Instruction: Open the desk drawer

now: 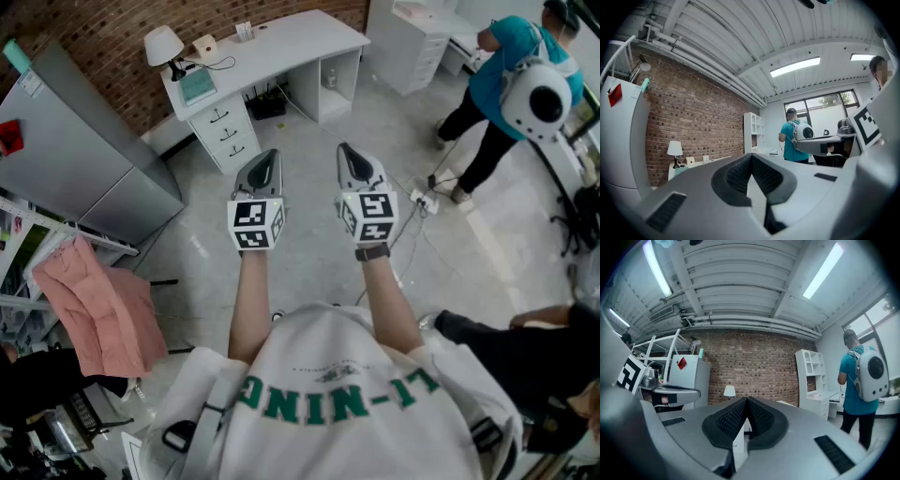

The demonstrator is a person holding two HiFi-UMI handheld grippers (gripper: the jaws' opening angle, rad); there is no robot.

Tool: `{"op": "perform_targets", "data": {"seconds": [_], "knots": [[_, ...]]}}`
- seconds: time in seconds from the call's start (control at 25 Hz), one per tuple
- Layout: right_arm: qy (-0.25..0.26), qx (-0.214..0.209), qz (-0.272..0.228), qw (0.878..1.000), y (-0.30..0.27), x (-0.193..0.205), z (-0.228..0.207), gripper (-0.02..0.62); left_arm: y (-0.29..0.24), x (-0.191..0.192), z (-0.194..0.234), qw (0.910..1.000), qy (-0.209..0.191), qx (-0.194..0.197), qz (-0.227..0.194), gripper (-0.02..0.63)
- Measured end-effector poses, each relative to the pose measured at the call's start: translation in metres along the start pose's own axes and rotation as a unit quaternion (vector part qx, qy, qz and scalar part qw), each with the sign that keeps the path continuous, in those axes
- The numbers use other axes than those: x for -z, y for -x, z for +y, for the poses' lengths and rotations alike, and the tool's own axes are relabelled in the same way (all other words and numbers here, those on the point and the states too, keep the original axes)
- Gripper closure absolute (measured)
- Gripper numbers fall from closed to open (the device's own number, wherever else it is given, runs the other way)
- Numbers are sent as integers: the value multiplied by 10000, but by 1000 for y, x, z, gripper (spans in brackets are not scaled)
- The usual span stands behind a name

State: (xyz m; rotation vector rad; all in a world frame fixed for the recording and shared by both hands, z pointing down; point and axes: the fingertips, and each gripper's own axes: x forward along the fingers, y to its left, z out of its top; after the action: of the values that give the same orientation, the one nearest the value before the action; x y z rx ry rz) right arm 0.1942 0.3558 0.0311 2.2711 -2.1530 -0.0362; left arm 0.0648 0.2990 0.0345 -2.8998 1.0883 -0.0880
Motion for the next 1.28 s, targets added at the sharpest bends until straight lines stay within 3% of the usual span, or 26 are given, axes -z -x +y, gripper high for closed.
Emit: {"op": "perform_targets", "data": {"seconds": [0.28,0.6,0.8,0.96,1.16,1.28], "knots": [[-342,-168,120,9992,12,30,-28,592,1,16,-31,9996,15,-195,219,606],[-336,-989,453,9935,-37,67,40,593,17,56,27,9941,226,-846,635,606],[-258,-1419,590,9878,-105,78,87,594,-2,67,94,9913,374,-1133,550,606],[-153,-1752,740,9816,-180,83,135,594,-22,74,174,9875,541,-1410,455,606],[-11,-1832,757,9802,-272,84,198,594,-35,87,285,9841,691,-1592,384,606],[-45,-1848,799,9795,-314,86,210,594,-50,87,324,9828,719,-1660,364,606]]}}
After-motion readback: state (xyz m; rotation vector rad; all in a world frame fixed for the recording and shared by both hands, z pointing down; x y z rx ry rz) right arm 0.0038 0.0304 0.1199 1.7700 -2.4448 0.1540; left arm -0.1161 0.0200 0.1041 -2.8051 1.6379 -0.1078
